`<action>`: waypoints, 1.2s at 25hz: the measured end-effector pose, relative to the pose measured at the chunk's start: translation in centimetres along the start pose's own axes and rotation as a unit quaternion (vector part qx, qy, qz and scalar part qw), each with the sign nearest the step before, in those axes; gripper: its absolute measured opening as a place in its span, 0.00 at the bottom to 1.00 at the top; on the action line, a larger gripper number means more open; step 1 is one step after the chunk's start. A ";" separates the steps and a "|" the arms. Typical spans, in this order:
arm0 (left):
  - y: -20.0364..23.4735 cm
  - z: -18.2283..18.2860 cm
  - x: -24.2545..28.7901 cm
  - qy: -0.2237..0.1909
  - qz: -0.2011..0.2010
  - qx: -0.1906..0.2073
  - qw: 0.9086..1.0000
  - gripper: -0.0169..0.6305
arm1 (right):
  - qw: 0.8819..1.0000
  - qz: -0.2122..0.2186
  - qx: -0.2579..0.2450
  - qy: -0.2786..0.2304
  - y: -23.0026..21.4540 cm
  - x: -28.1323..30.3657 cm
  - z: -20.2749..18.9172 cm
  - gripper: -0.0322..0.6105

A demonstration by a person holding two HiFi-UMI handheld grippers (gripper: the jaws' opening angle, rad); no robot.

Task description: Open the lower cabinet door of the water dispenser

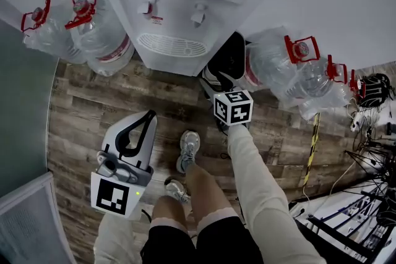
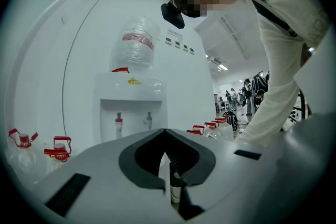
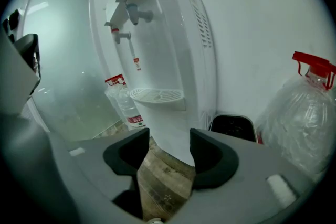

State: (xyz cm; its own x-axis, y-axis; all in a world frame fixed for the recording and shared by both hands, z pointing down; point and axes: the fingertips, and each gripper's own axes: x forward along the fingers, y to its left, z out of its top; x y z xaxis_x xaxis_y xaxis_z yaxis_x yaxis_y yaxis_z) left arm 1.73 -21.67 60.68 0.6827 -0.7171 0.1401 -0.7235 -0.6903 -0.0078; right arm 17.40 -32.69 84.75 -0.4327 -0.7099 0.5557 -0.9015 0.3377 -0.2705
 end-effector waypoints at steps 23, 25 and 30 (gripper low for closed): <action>4.9 -5.1 2.9 0.000 0.027 -0.006 1.000 0.02 | 0.999 -0.019 0.012 0.040 -4.8 9.9 -0.8 0.53; 5.0 -5.0 2.8 -0.001 0.028 -0.007 1.000 0.02 | 0.999 -0.012 0.041 0.033 -4.6 9.8 -0.6 0.53; 5.0 -4.9 2.5 -0.007 0.031 -0.011 0.999 0.02 | 0.998 -0.025 0.051 0.039 -4.3 9.4 -0.7 0.53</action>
State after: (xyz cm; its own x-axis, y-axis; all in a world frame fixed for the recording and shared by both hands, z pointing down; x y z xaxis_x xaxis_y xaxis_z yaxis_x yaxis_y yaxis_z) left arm -0.69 -26.47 65.82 0.6373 -0.7602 0.1260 -0.7668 -0.6418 0.0060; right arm 17.24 -40.39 91.70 -0.3904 -0.6723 0.6289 -0.9183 0.2354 -0.3184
